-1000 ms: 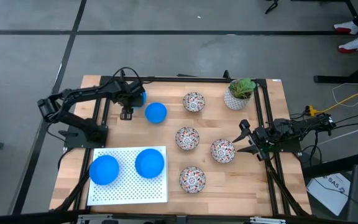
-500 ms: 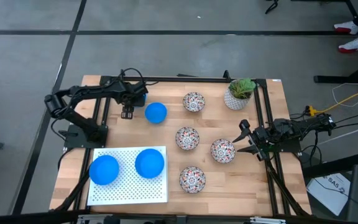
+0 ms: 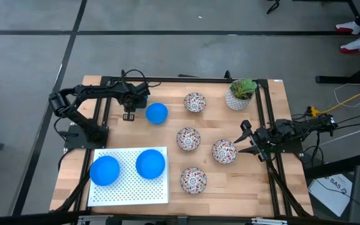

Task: Pick & Place Mini bowls
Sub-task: Stack the blue bowl on top of the left blue bowl on the shelf

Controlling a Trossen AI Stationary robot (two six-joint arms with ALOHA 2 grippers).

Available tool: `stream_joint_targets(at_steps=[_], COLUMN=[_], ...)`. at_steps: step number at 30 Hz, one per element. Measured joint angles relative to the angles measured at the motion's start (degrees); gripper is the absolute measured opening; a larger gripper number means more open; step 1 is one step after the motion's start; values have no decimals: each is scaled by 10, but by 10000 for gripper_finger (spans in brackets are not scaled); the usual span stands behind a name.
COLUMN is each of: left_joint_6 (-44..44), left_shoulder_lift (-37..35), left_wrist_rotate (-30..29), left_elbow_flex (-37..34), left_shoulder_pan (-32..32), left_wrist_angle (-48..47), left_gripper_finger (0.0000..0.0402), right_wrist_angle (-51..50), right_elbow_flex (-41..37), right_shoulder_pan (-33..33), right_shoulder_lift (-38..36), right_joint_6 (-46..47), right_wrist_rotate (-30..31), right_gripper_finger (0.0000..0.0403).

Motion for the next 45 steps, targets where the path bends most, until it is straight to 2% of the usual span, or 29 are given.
stream_joint_targets(at_steps=[4, 11, 16, 26, 32, 38, 45], left_joint_6=[-17, -43, -61, -100, -130, -174, -240], left_shoulder_lift=[-2, -12, -47, -185, -280, -325, -317], left_wrist_rotate=[-3, 4, 6, 7, 40, 30, -9], left_elbow_flex=[0, 0, 0, 0, 1, 52, 151], left_shoulder_pan=[0, 0, 0, -1, -2, -31, -89], left_wrist_angle=[0, -2, -6, -14, -29, -106, -215], left_gripper_finger=[9, 4, 4, 4, 4, 4, 4], right_wrist_angle=[0, 0, 0, 0, 0, 8, 17], right_elbow_flex=[0, 0, 0, 0, 0, 0, 0], right_shoulder_pan=[0, 0, 0, 0, 0, 0, 0], right_shoulder_lift=[0, 0, 0, 0, 0, 0, 0], right_joint_6=[-10, -10, -10, -12, -12, -14, -24], right_wrist_rotate=[0, 0, 0, 0, 0, 0, 0], right_gripper_finger=[200, 200, 200, 200, 200, 200, 200])
